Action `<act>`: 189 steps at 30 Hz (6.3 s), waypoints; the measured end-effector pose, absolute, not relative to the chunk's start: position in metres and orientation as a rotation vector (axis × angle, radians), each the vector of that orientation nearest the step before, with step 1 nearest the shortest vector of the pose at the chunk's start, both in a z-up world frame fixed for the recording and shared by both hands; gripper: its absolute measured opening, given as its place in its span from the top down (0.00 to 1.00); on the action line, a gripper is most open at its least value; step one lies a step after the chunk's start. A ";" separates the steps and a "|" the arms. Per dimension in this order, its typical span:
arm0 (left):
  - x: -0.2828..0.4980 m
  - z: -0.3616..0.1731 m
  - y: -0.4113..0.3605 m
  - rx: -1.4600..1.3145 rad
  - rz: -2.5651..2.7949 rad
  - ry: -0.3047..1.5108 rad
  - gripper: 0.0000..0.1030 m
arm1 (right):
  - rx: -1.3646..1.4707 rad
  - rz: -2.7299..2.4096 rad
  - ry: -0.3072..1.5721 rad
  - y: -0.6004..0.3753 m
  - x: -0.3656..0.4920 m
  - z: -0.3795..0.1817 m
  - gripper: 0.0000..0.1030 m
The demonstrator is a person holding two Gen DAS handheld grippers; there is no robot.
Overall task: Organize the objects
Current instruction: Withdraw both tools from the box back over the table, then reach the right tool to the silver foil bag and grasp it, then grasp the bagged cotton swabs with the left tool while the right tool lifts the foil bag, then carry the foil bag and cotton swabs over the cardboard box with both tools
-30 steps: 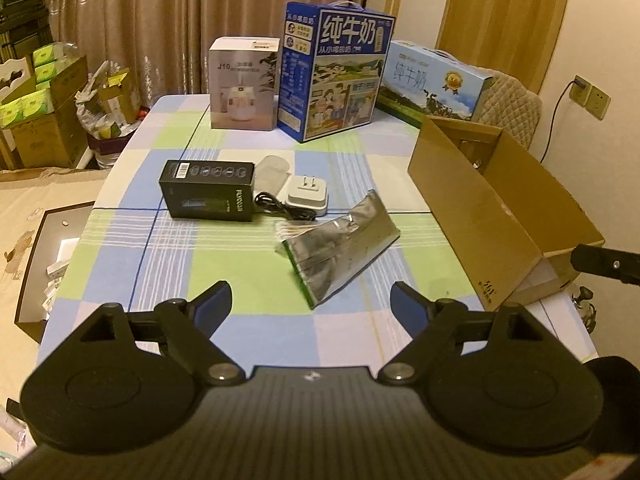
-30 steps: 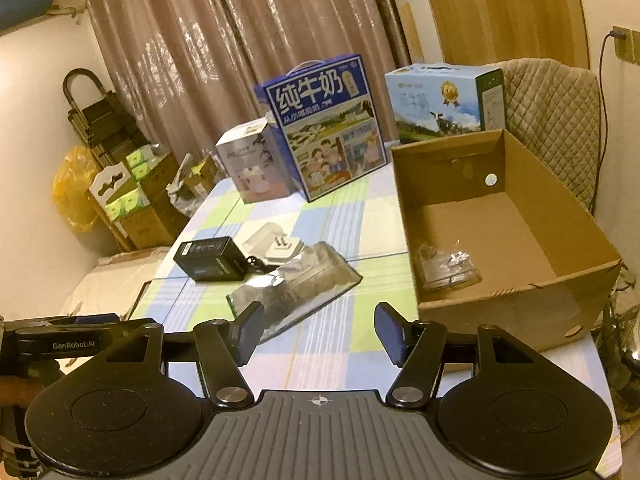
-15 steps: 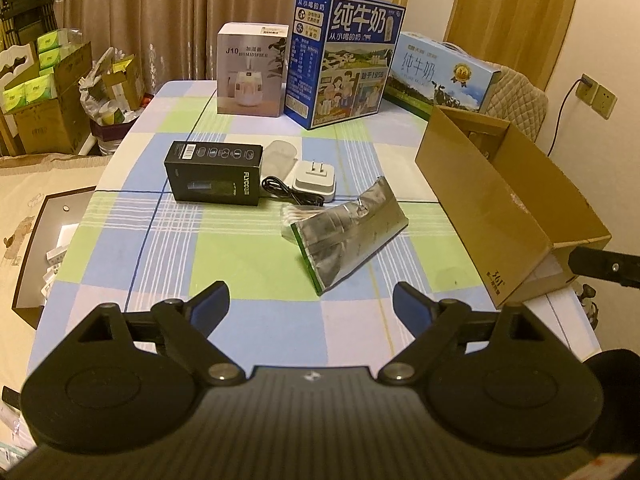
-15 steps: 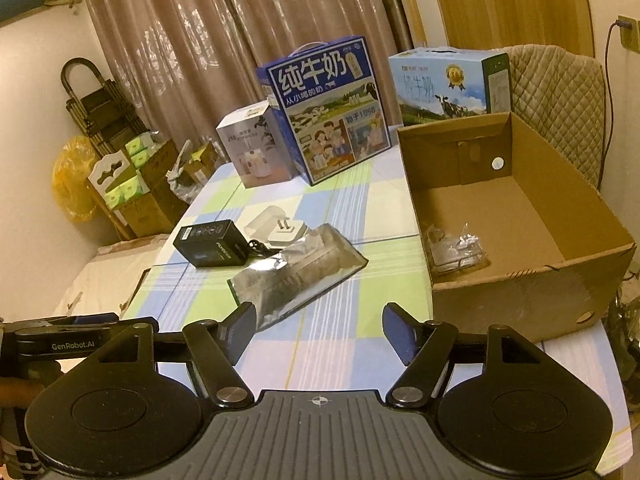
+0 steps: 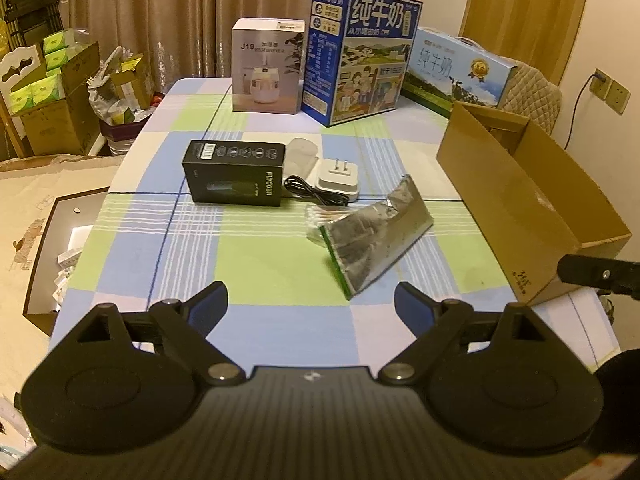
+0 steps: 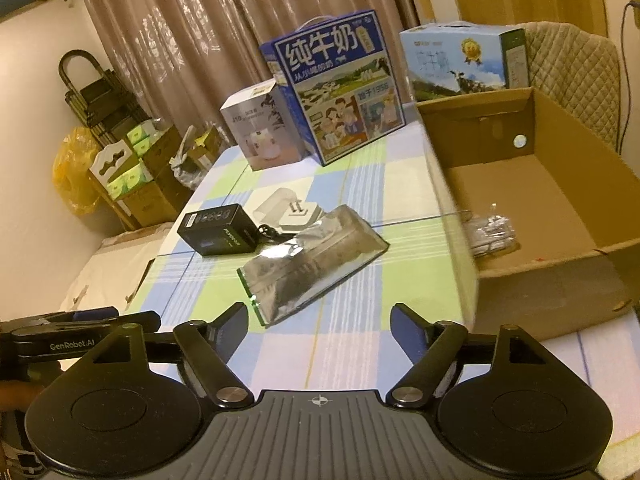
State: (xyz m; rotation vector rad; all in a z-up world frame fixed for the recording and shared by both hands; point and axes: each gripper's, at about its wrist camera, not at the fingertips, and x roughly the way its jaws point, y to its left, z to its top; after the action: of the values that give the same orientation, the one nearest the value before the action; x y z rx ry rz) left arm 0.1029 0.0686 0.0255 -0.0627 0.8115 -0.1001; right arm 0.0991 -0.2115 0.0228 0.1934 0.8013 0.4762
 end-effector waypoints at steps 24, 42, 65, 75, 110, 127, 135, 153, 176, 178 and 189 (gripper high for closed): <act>0.209 -0.021 0.117 -0.073 -0.052 0.836 0.11 | 0.521 0.317 1.007 -0.145 0.235 -0.064 0.11; 0.235 -0.048 0.118 -0.098 -0.082 0.853 0.10 | 0.539 0.242 1.086 -0.127 0.277 -0.106 0.19; 0.273 -0.079 0.017 0.561 -0.597 0.782 0.23 | -0.103 0.461 1.045 -0.138 0.259 -0.094 0.46; 0.301 -0.097 0.007 0.586 -0.705 0.850 0.47 | -0.051 0.488 1.044 -0.149 0.261 -0.104 0.35; 0.235 -0.097 0.025 0.189 -0.398 0.981 0.75 | -0.273 0.520 1.021 -0.129 0.244 -0.110 0.54; 0.198 -0.075 0.026 0.014 -0.301 0.995 0.80 | -0.065 0.502 0.977 -0.154 0.205 -0.081 0.64; 0.163 -0.047 0.017 -0.024 -0.264 0.970 0.80 | 0.028 0.478 0.972 -0.175 0.167 -0.060 0.64; 0.092 0.012 0.006 -0.051 -0.258 0.890 0.80 | -0.011 0.488 0.868 -0.193 0.089 0.001 0.64; 0.080 0.047 0.001 -0.072 -0.250 0.831 0.80 | -0.036 0.499 0.802 -0.200 0.075 0.035 0.64; 0.080 0.048 -0.001 -0.071 -0.256 0.831 0.80 | -0.035 0.495 0.799 -0.204 0.076 0.037 0.64; 0.087 0.053 -0.018 -0.067 -0.291 0.824 0.80 | -0.006 0.459 0.790 -0.223 0.082 0.040 0.64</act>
State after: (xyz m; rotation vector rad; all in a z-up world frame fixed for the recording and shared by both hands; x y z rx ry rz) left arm 0.0870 -0.0177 0.0532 -0.0668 0.8239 -0.2910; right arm 0.0818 -0.2227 0.0399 -0.0059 0.7898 0.4585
